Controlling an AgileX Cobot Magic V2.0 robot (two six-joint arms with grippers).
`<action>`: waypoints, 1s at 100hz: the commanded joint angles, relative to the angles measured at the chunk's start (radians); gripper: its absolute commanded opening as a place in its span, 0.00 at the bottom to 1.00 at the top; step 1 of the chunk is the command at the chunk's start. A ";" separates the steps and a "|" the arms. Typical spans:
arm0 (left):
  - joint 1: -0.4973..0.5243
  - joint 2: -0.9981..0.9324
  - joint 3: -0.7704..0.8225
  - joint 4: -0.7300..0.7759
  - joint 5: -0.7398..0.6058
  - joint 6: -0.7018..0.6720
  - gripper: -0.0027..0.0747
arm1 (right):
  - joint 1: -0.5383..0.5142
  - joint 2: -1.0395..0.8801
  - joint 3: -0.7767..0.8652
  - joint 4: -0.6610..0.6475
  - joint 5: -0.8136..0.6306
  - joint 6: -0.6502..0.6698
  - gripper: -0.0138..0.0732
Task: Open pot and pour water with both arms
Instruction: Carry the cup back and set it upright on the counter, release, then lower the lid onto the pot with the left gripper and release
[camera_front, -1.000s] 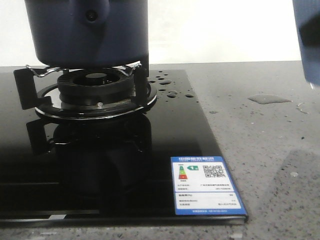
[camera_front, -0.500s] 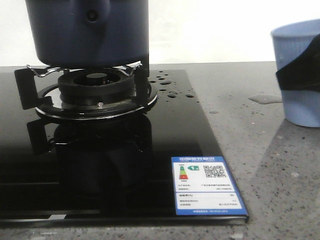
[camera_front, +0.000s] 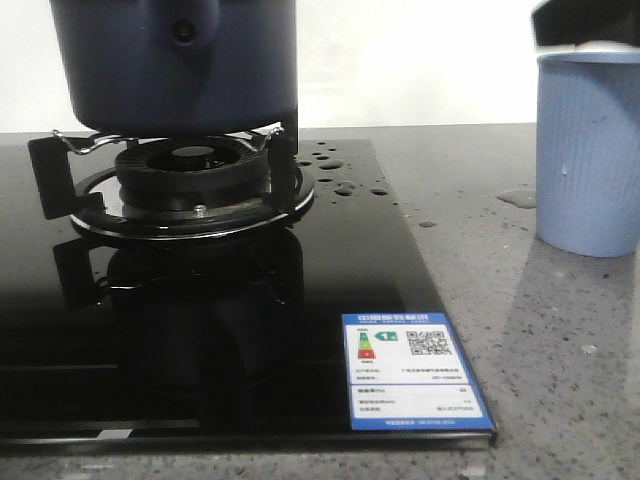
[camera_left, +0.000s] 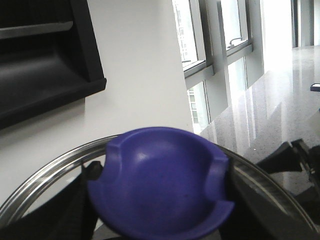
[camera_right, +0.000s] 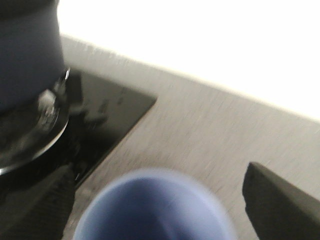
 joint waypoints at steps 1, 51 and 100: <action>-0.008 0.018 -0.033 -0.097 -0.003 -0.011 0.41 | -0.007 -0.049 -0.070 -0.026 -0.004 0.001 0.86; -0.038 0.302 -0.034 -0.181 -0.029 0.132 0.41 | -0.005 -0.389 -0.116 -0.019 -0.098 0.035 0.08; -0.037 0.399 -0.034 -0.220 -0.064 0.165 0.55 | -0.005 -0.496 -0.108 -0.019 0.029 0.035 0.08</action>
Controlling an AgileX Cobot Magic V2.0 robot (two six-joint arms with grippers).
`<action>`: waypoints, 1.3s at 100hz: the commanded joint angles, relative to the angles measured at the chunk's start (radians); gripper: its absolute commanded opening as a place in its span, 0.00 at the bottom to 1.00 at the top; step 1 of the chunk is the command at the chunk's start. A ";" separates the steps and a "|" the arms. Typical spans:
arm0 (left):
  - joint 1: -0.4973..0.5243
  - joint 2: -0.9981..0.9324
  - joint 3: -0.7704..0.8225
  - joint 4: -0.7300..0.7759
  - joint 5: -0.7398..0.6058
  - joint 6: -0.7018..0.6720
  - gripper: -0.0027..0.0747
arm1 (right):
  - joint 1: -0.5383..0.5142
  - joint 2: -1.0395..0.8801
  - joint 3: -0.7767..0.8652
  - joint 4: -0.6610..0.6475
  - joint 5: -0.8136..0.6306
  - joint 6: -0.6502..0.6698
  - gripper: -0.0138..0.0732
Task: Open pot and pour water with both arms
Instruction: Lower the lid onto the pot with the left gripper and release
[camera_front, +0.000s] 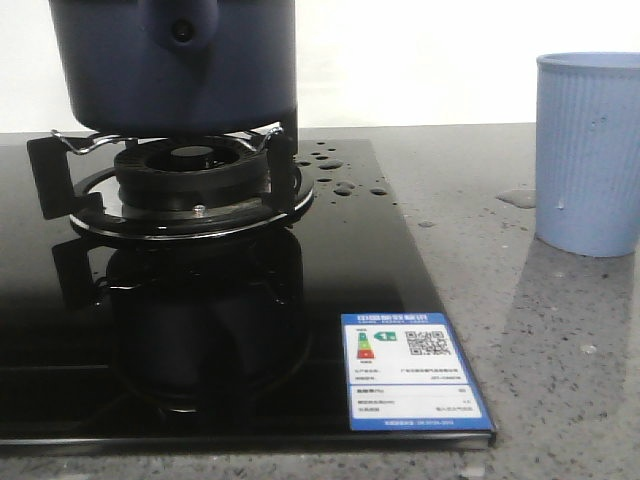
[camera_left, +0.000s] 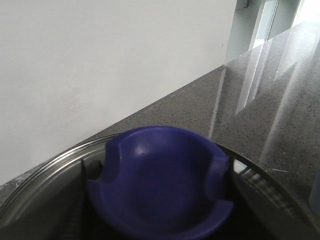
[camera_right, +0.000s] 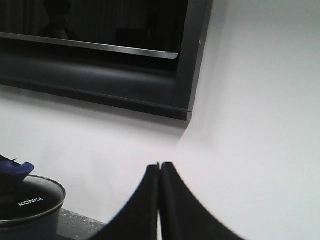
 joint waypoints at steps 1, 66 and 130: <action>-0.006 -0.028 -0.034 -0.087 0.027 0.026 0.56 | -0.005 0.004 -0.025 0.004 -0.027 0.004 0.08; 0.007 -0.386 0.068 -0.049 -0.001 -0.121 0.04 | -0.005 -0.008 0.016 -0.047 -0.055 0.004 0.08; 0.009 -1.508 0.914 -0.065 -0.383 -0.278 0.01 | -0.005 -0.225 0.337 -0.087 -0.145 0.004 0.08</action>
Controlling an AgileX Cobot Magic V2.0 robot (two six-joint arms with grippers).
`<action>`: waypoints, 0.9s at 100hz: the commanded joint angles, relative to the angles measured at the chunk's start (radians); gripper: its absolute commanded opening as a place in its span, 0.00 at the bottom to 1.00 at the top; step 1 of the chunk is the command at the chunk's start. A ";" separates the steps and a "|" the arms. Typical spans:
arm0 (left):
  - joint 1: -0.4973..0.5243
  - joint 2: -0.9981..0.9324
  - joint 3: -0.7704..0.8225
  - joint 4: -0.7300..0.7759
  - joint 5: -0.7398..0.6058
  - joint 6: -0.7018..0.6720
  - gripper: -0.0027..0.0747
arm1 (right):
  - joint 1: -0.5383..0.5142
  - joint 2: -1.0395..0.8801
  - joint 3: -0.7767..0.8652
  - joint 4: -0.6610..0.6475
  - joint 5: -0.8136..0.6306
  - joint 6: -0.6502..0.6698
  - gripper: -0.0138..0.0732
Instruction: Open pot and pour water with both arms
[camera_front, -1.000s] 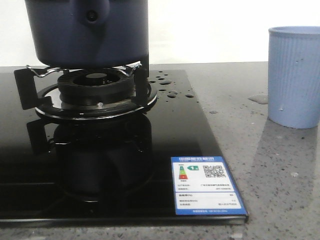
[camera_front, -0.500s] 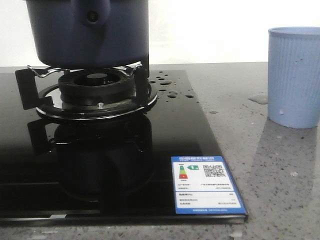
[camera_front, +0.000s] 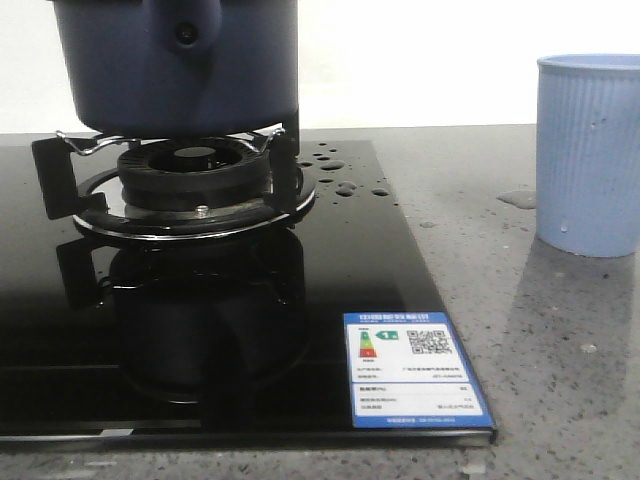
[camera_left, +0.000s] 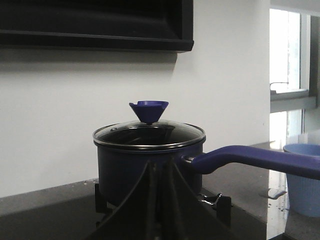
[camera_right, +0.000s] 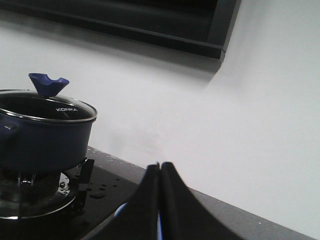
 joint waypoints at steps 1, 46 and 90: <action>0.005 -0.023 -0.009 -0.050 -0.019 -0.112 0.01 | -0.005 0.007 -0.025 0.000 -0.066 0.001 0.08; 0.005 0.033 -0.009 -0.052 0.032 -0.119 0.01 | -0.005 0.007 -0.025 0.000 -0.071 0.001 0.08; 0.005 0.033 0.029 0.004 -0.418 -0.098 0.01 | -0.005 0.007 -0.025 0.000 -0.071 0.001 0.08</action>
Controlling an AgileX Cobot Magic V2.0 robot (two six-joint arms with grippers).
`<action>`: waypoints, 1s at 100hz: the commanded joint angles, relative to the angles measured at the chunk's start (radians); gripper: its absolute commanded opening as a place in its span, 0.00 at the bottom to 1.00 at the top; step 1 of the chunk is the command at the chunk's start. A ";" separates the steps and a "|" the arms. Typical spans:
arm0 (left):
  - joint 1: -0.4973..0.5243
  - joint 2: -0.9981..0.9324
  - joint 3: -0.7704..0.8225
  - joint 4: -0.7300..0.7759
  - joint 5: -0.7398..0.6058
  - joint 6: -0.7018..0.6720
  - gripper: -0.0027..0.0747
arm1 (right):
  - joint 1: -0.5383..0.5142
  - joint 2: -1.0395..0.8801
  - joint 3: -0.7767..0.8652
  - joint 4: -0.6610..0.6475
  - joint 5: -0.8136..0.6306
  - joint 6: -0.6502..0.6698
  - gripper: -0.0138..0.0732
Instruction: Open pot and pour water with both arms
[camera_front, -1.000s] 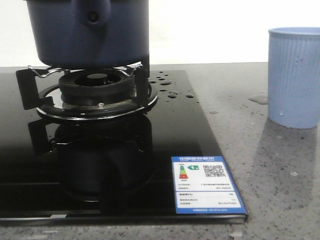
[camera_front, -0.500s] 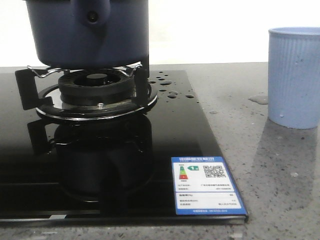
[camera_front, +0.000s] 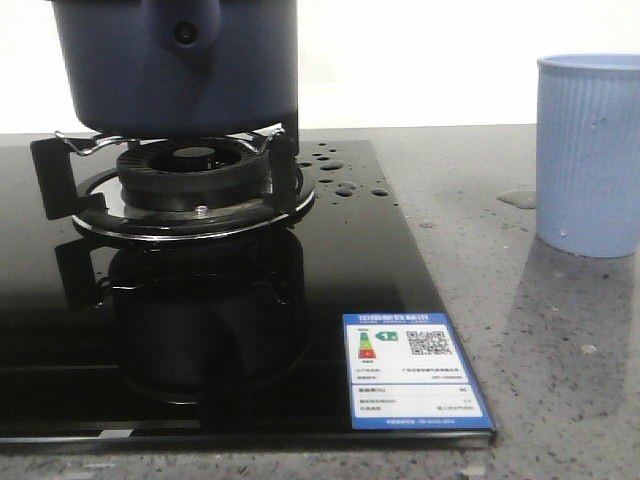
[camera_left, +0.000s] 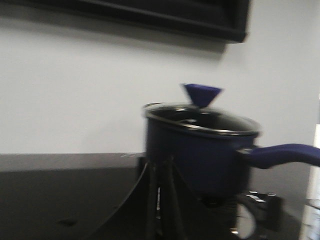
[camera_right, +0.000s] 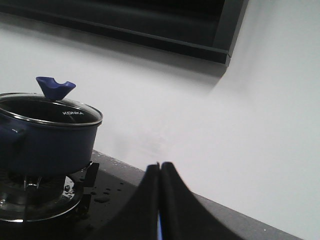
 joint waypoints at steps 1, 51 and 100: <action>-0.001 0.021 -0.010 0.000 -0.168 0.001 0.01 | -0.005 0.009 -0.028 0.003 -0.045 -0.001 0.08; 0.004 0.021 0.138 1.778 0.165 -1.611 0.01 | -0.005 0.009 -0.028 0.003 -0.045 -0.001 0.08; 0.082 0.021 0.161 1.779 0.166 -1.609 0.01 | -0.005 0.009 -0.028 0.003 -0.045 -0.001 0.08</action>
